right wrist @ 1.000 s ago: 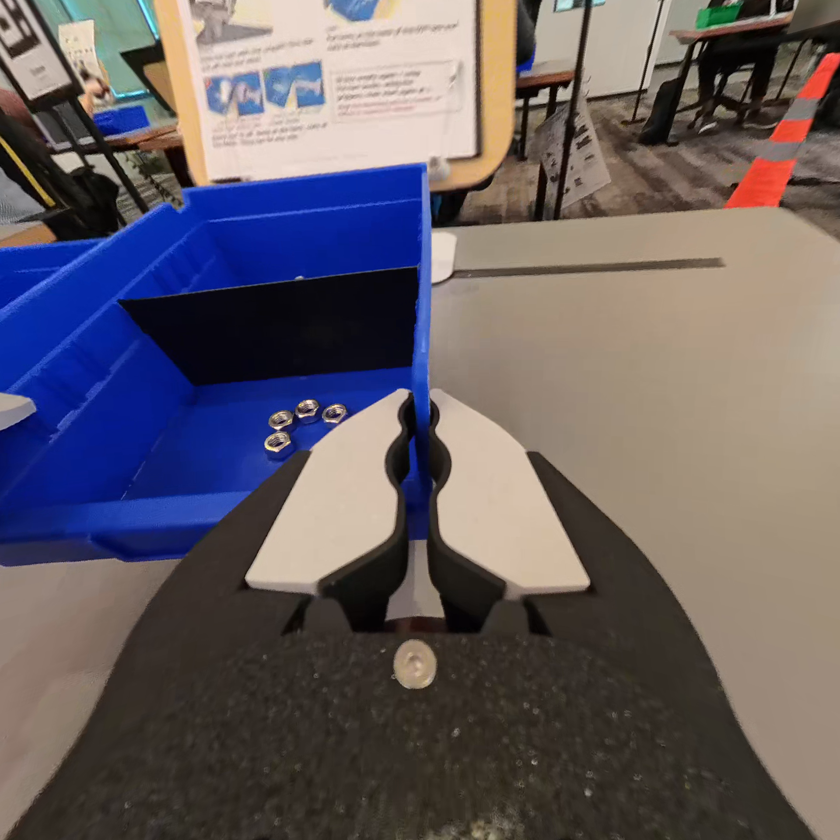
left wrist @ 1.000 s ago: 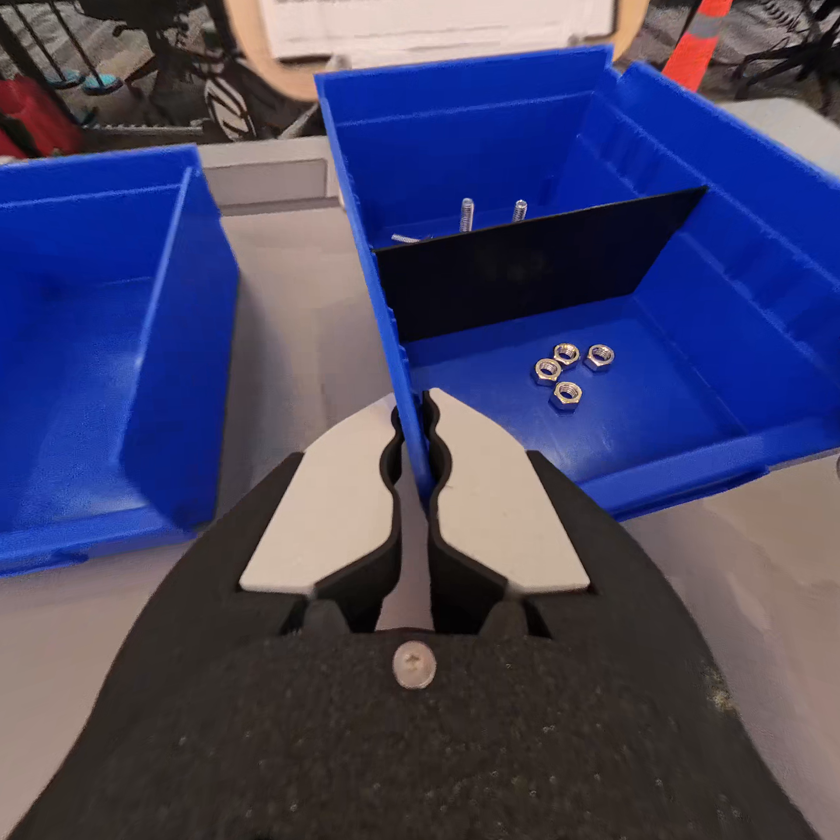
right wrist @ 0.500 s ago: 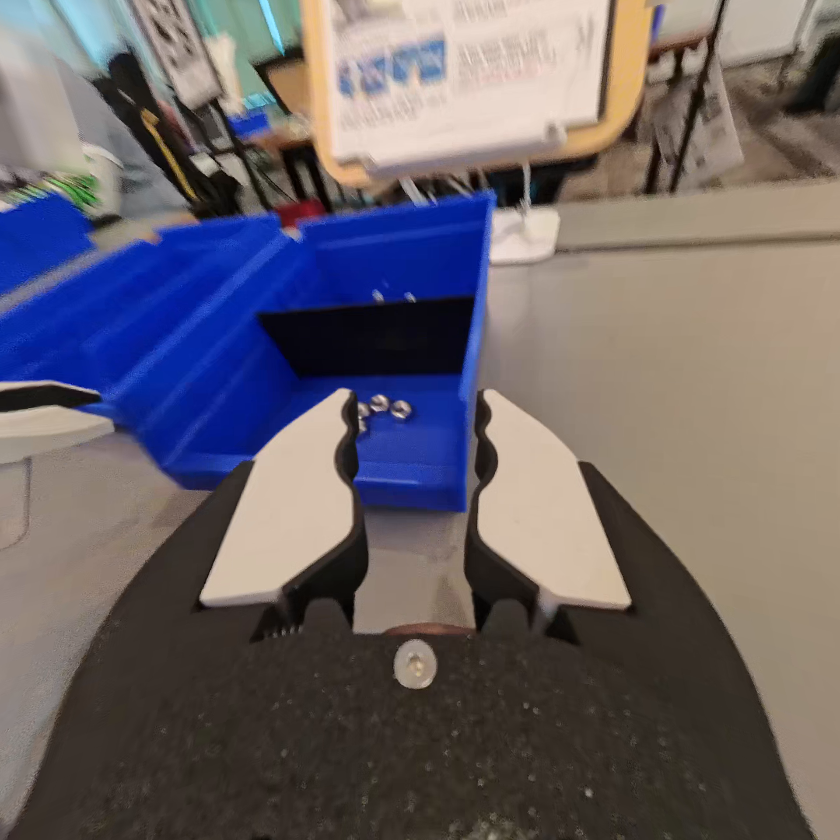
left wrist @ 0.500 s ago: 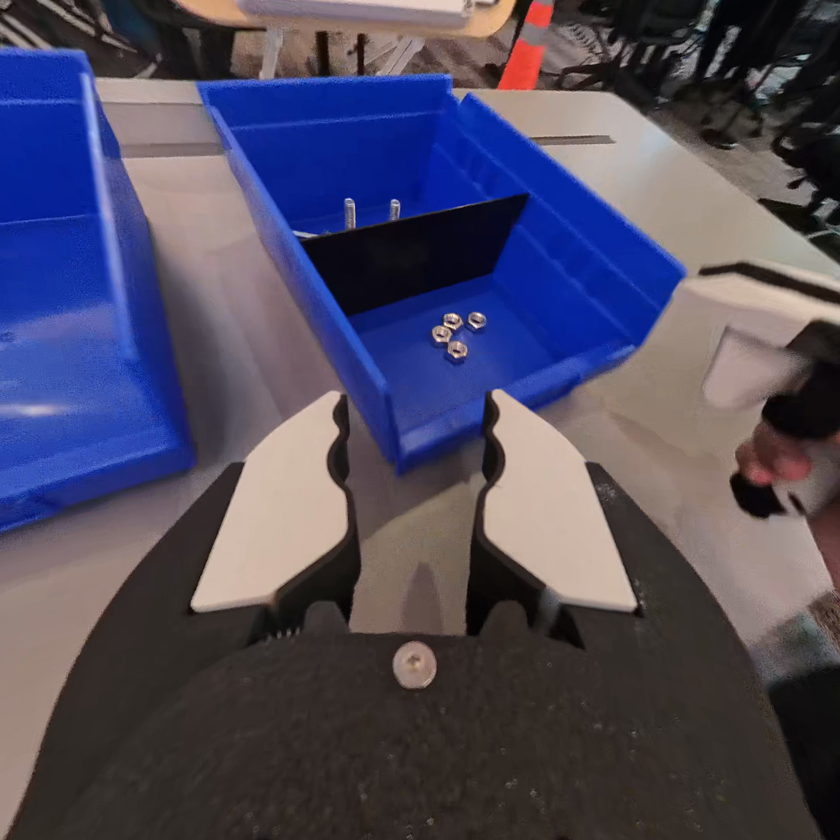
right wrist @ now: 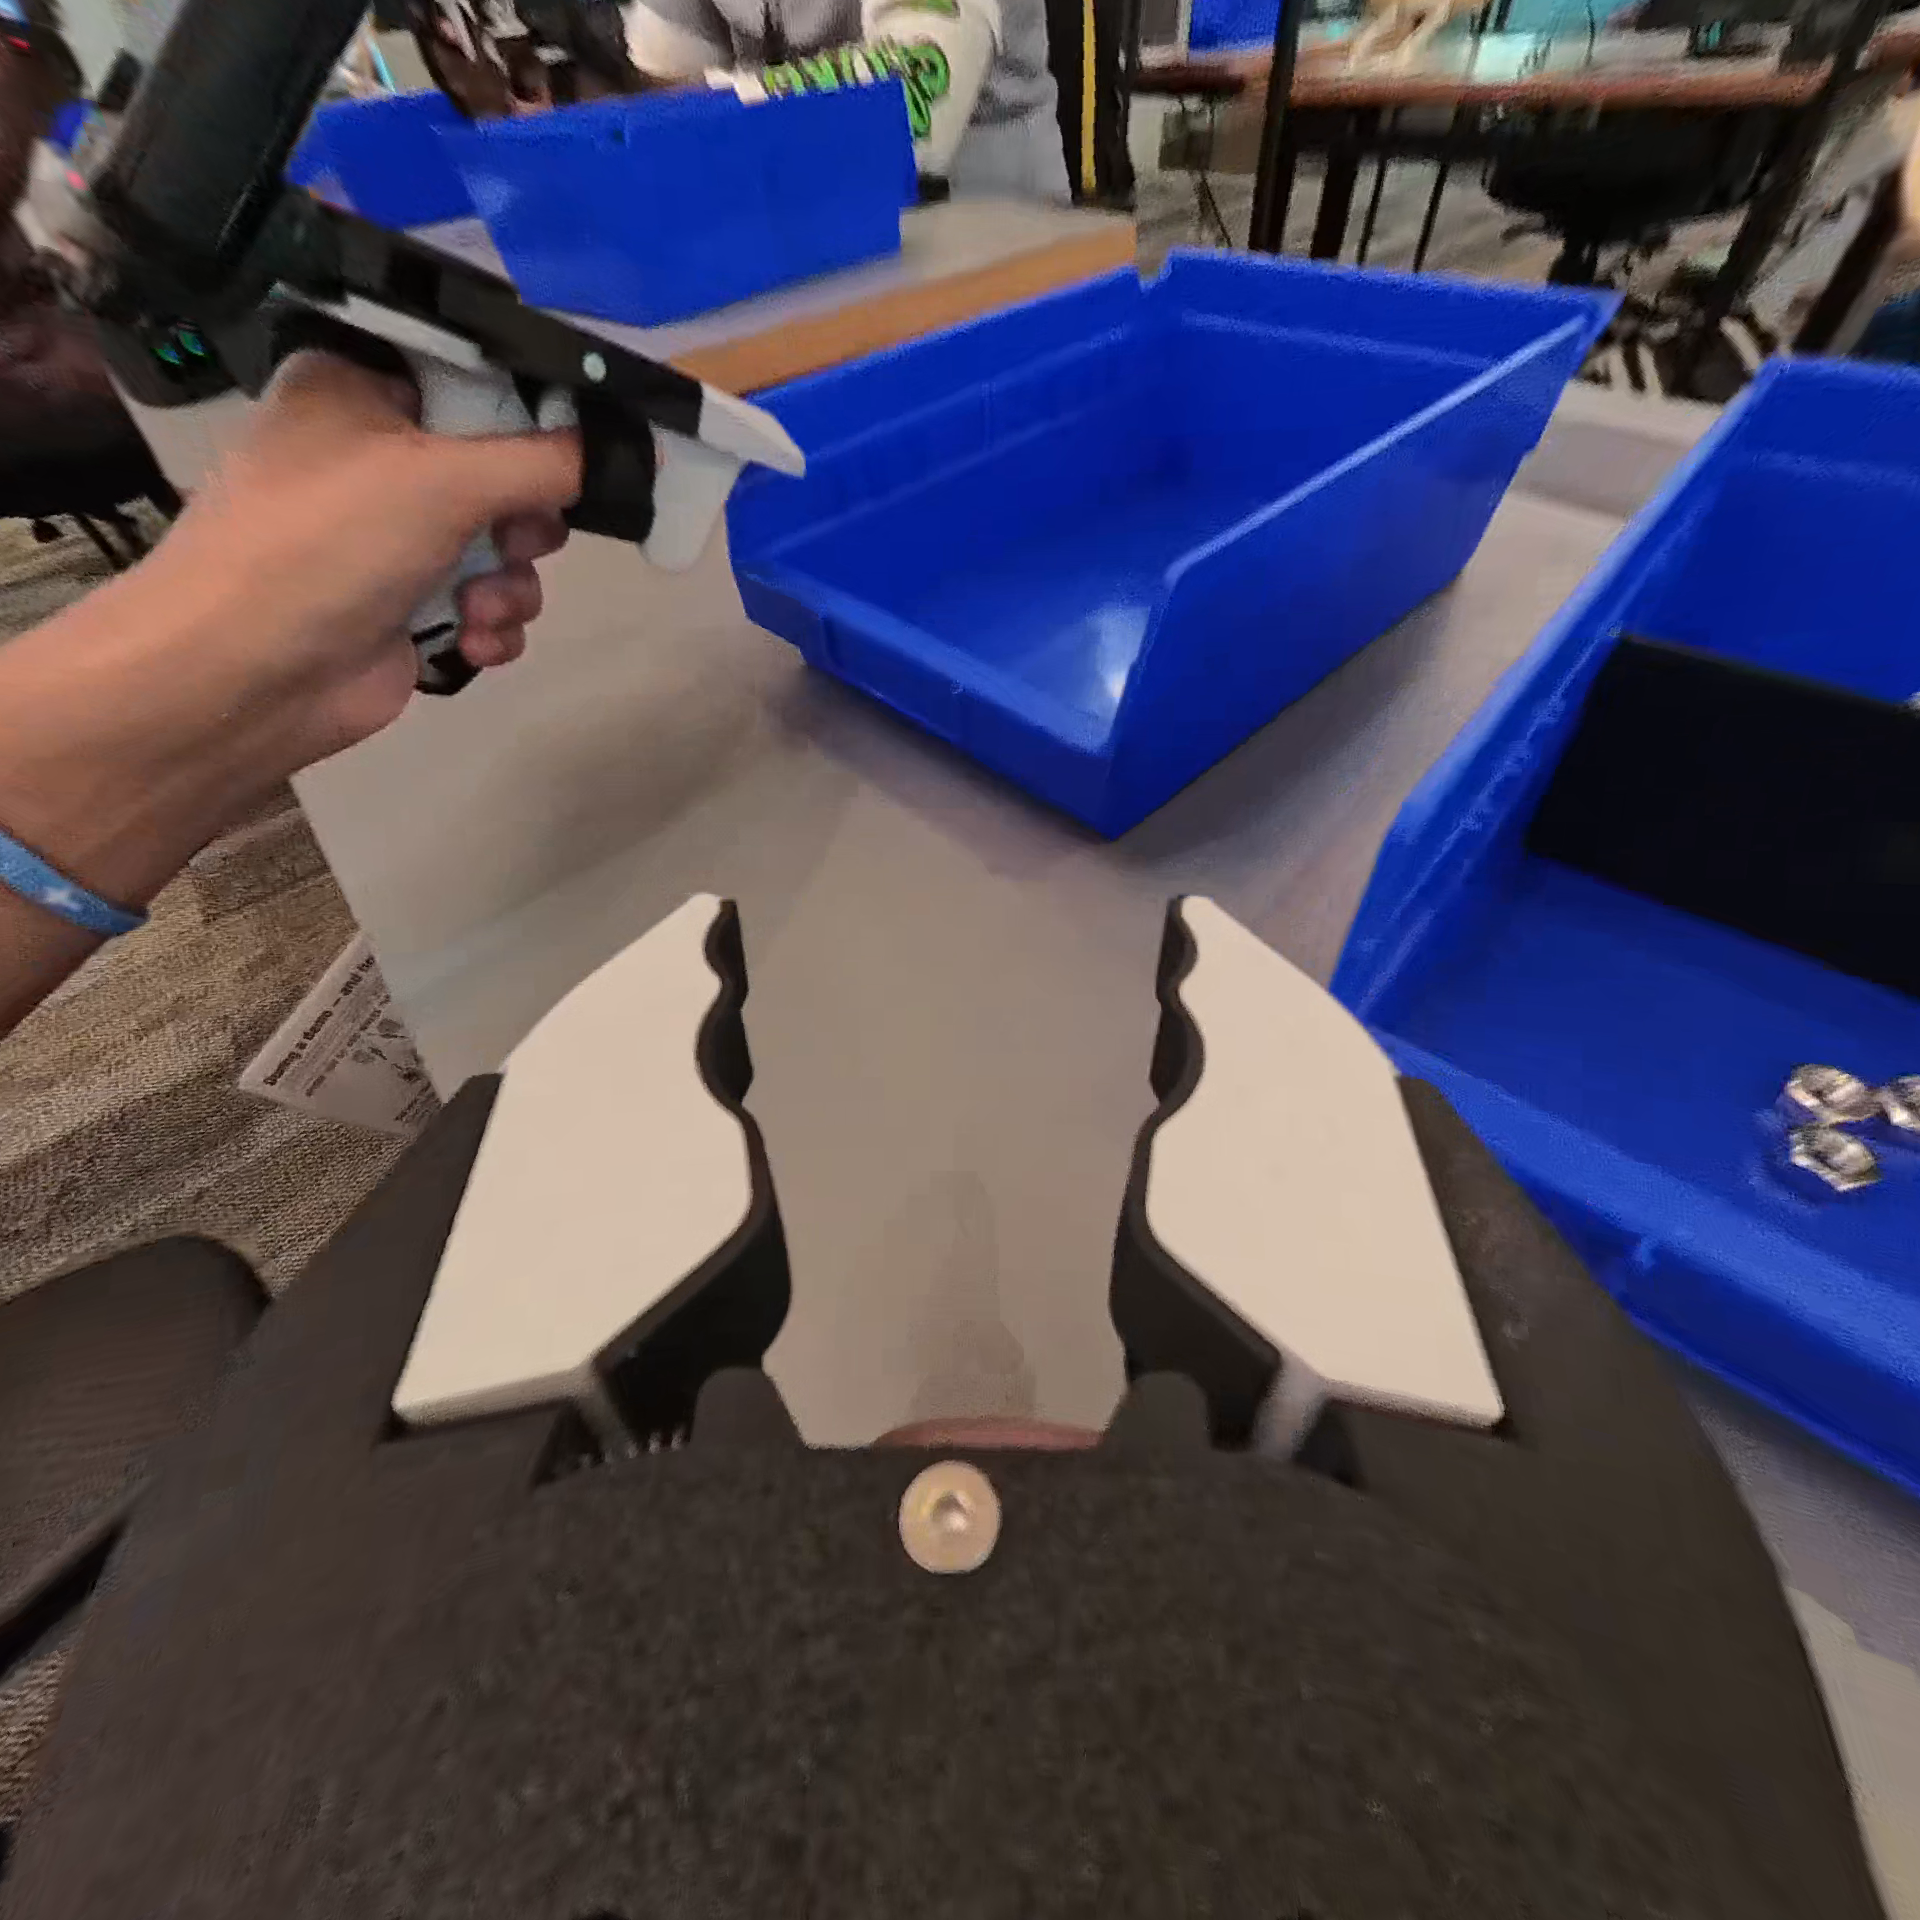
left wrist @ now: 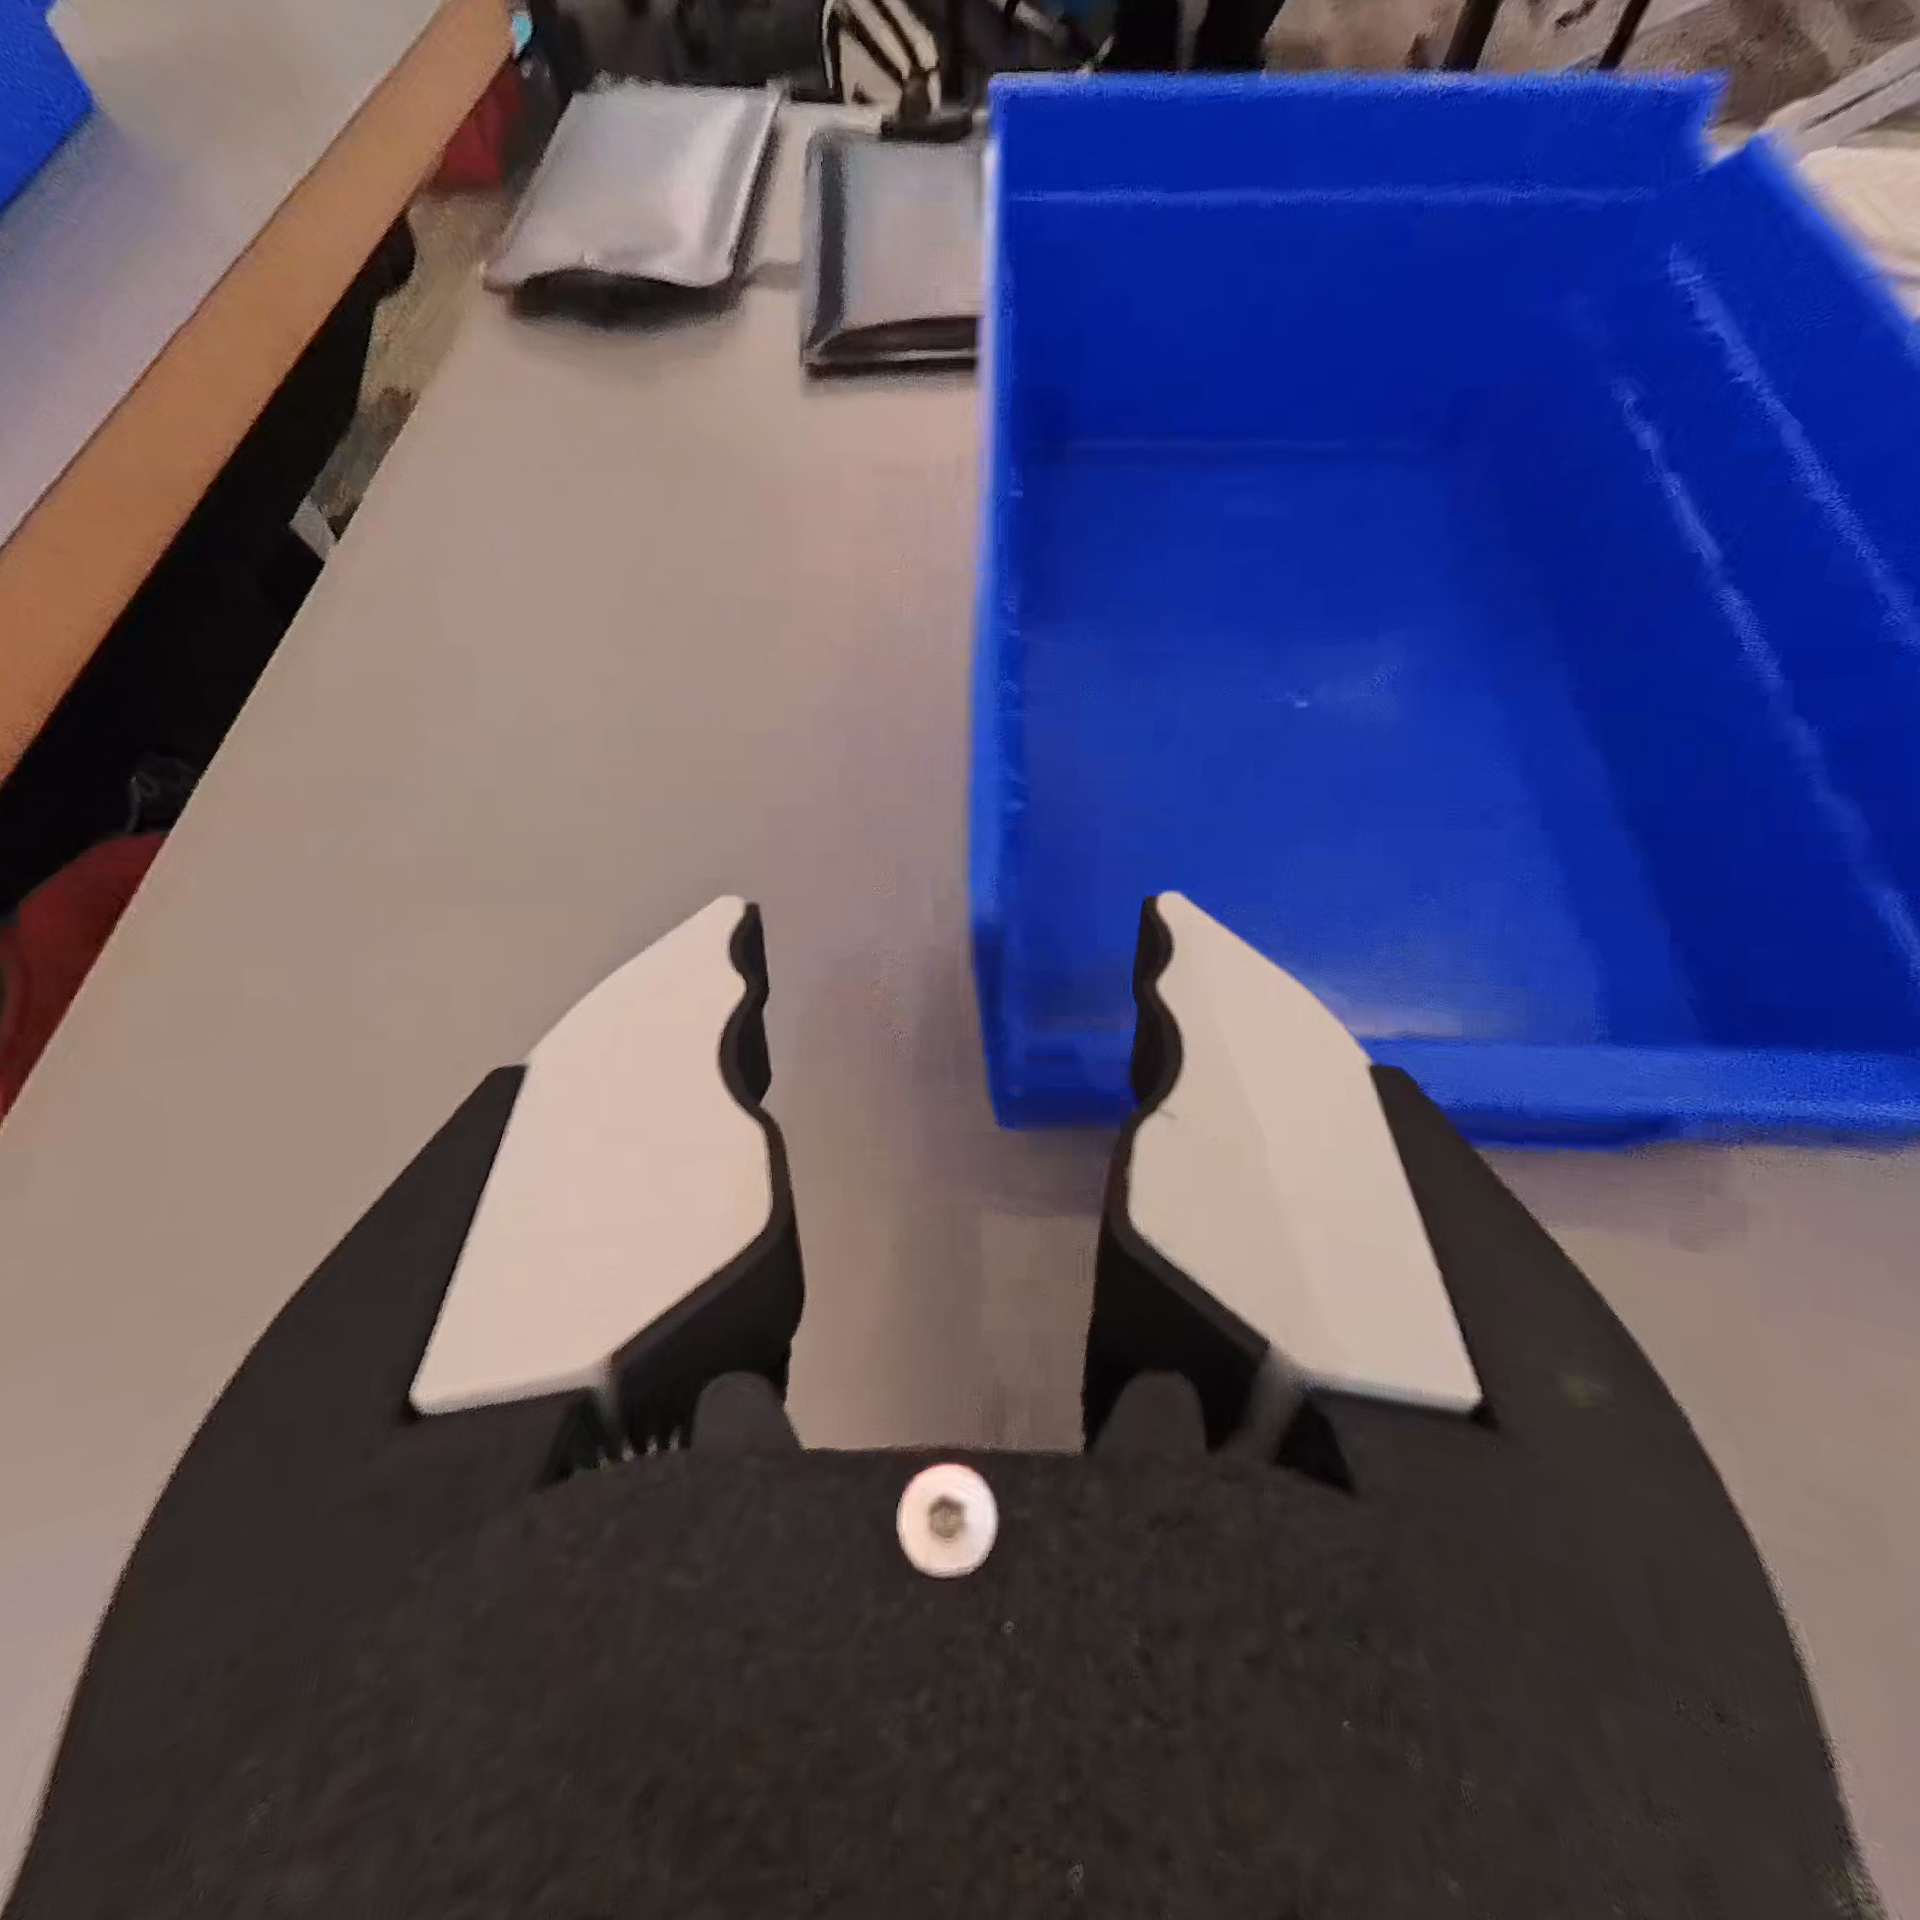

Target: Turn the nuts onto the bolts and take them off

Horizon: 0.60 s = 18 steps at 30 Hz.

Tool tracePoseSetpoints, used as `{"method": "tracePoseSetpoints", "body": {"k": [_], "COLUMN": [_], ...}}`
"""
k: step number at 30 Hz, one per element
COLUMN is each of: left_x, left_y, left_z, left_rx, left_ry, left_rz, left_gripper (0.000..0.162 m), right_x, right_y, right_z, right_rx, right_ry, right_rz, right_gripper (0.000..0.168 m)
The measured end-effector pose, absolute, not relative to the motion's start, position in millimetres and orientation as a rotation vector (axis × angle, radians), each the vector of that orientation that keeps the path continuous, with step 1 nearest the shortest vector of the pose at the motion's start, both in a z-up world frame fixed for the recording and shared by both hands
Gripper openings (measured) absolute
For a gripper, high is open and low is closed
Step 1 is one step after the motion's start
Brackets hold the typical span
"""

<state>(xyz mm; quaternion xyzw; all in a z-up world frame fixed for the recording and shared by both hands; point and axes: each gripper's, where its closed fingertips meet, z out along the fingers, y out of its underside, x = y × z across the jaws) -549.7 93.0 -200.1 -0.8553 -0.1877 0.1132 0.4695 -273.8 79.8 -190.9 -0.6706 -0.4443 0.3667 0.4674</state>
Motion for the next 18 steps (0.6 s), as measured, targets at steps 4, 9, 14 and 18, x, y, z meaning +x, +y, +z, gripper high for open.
{"method": "tracePoseSetpoints", "body": {"k": [4,9,14,18], "left_x": [-549,-524,-476,-435], "left_y": [111,75,14,-24], "left_z": [-212,-212,-212,-213], "left_rx": [-2.112,-2.081,-2.01,-1.998], "left_ry": [-0.444,-0.49,-0.532,-0.521], "left_rz": [0.063,0.097,0.158,0.133], "left_gripper": [0.002,0.003,0.004,0.006], "right_x": [-286,-291,-300,-301], "right_y": [88,96,86,81], "right_z": [-206,-212,-213,-217], "right_rx": [-1.733,-1.771,-1.779,-1.779], "right_ry": [-1.065,-1.026,-0.997,-0.966], "right_rz": [0.846,0.818,0.856,0.784], "right_gripper": [0.077,0.076,0.076,0.06]}}
